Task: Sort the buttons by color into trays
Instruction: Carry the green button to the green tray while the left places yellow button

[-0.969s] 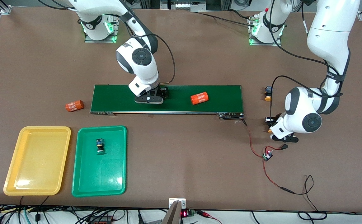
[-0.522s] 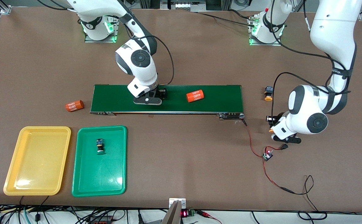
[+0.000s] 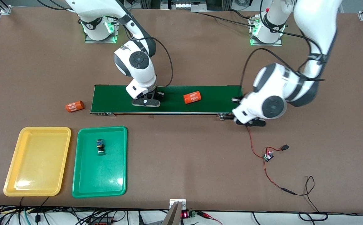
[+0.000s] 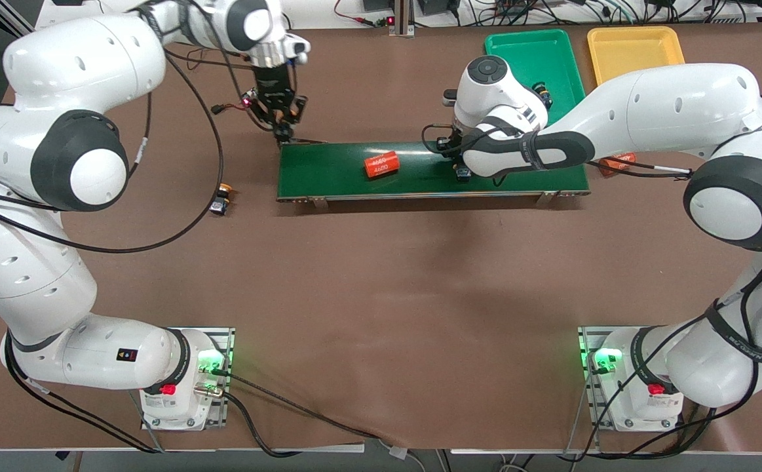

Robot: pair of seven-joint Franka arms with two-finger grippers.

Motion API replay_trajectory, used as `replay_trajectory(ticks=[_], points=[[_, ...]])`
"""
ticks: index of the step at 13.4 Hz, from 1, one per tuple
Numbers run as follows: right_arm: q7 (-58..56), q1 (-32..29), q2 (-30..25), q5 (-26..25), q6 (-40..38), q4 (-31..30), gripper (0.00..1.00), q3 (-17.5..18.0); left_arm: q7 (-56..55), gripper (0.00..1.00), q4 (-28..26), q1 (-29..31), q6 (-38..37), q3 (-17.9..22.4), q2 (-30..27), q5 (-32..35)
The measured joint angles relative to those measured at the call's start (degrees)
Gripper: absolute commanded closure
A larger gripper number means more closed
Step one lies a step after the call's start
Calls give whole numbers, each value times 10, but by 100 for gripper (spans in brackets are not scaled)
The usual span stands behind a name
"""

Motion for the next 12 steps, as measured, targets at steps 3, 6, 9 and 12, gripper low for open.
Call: replay_trajectory(ticks=[3,6,9,12], points=[[-58,-18,-21,-1,-26,18,100,-22,-87,93,-47,-29,64,-28,4,0],[-140,-53,-38,-1,-95,71,100,-26,-116,92,-90,-31,125,-46,7,0],[-217,-93,-23,21,-104,117,100,-28,-116,0,-121,-26,186,-45,7,0],[-311,-134,32,75,-100,191,100,-30,-126,0,-120,-22,193,-44,1,0]])
